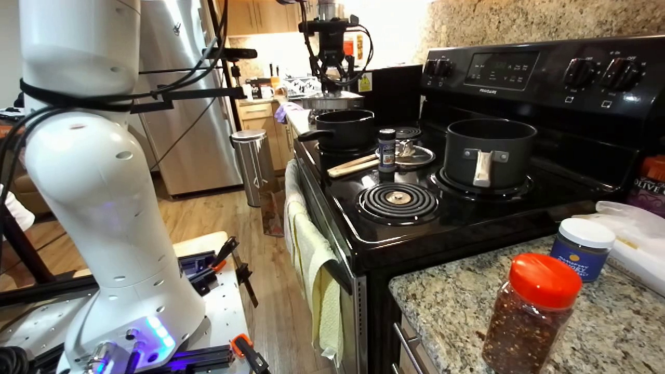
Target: Put the top lid on the stove onto the black pot
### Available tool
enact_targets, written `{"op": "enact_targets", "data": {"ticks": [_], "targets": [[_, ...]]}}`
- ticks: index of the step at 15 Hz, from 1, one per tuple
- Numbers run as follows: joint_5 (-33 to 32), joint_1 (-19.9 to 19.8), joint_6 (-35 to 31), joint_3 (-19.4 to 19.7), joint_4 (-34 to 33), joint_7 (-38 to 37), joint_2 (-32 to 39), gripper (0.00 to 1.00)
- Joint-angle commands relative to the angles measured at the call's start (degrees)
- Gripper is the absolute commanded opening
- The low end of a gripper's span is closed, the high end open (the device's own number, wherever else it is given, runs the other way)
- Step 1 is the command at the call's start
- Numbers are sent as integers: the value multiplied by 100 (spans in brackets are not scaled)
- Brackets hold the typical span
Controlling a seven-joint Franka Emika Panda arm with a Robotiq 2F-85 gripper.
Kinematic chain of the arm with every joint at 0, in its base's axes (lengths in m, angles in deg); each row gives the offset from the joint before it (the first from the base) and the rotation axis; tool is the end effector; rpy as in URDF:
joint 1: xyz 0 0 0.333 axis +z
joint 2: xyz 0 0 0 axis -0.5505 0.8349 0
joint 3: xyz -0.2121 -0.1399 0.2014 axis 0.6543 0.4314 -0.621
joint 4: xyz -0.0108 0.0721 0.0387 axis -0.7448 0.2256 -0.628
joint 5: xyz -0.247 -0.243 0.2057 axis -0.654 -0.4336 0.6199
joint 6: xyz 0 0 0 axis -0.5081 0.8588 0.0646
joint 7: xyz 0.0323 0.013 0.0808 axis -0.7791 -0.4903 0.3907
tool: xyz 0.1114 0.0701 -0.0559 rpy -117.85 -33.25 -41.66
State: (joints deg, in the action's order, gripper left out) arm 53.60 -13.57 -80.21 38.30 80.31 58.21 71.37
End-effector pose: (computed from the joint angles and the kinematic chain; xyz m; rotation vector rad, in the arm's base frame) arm 0.5650 0.3523 0.4803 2.9157 1.1616 -0.1039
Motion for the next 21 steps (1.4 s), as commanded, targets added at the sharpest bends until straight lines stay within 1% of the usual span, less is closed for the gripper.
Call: {"op": "enact_targets", "data": {"ticks": [1,5,6,7,8,12,18,21], "targets": [[-7,8,30,-17,-42,-1,34,57],[-7,6,26,-5,-39,-2,111,57],[96,-54,-125,3,132,-44,-11,32],[58,-42,-366,9,299,-70,-137,32],[-45,2,-486,10,310,-78,-135,32],[-232,154,-991,-65,156,89,58,32],[-263,314,-1178,-120,104,206,190,32],[-497,378,-1215,-83,89,221,191,32]]}}
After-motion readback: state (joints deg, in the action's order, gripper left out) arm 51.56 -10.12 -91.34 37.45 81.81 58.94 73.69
